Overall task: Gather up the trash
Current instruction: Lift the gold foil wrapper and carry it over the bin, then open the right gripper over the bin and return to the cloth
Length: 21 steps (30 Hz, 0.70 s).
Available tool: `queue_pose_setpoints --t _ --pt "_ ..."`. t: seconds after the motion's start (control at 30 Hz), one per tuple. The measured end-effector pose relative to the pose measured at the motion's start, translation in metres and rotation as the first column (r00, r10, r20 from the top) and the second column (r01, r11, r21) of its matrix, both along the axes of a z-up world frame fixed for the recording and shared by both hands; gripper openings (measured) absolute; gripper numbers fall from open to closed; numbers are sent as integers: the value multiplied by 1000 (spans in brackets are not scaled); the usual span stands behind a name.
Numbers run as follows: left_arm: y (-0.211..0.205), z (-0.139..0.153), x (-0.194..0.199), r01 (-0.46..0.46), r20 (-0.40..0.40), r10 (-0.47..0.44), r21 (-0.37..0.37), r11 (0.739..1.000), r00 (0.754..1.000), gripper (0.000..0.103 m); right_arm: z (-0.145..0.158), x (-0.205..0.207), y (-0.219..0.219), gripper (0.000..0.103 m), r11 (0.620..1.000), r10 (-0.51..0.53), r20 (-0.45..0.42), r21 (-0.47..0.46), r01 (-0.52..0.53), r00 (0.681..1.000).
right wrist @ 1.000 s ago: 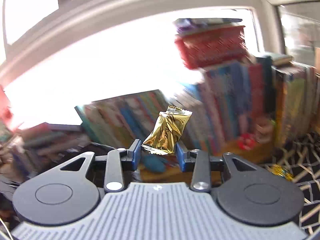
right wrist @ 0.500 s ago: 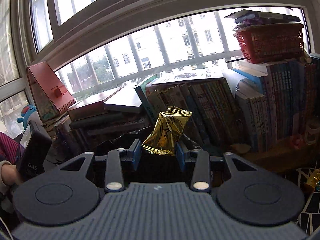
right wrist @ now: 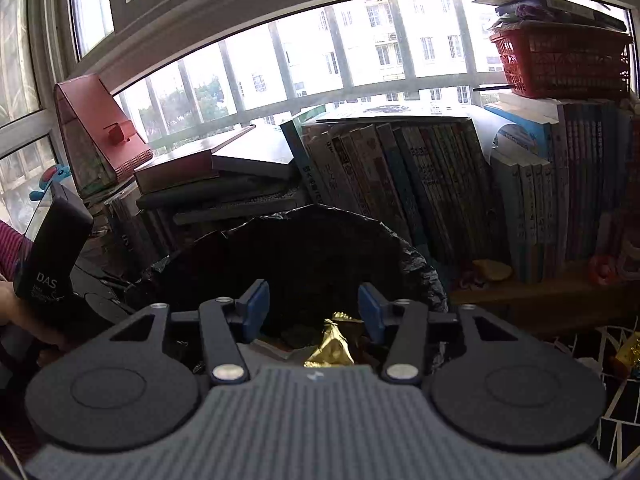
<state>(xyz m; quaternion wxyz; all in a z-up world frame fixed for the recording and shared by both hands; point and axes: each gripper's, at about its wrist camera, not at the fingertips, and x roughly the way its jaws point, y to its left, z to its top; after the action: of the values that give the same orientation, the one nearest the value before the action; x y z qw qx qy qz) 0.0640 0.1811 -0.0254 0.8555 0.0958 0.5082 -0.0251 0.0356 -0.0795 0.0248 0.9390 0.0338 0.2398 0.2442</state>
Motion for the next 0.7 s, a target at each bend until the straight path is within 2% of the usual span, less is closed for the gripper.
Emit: queue_pose_setpoints --t 0.4,0.53,0.63,0.7 --pt "0 0 0 0 0 0 -1 1000 1000 43 6 1 -14 72 997 -68 30 31 67 997" --pt "0 0 0 1 -1 -1 -1 1000 1000 43 13 5 -35 77 983 -170 66 81 164 983" --pt "0 0 0 1 -1 -1 -1 1000 1000 43 15 8 -55 85 957 -277 93 115 267 956" --pt "0 0 0 1 -1 -1 -1 1000 1000 43 12 12 -71 86 933 -350 95 125 338 932"
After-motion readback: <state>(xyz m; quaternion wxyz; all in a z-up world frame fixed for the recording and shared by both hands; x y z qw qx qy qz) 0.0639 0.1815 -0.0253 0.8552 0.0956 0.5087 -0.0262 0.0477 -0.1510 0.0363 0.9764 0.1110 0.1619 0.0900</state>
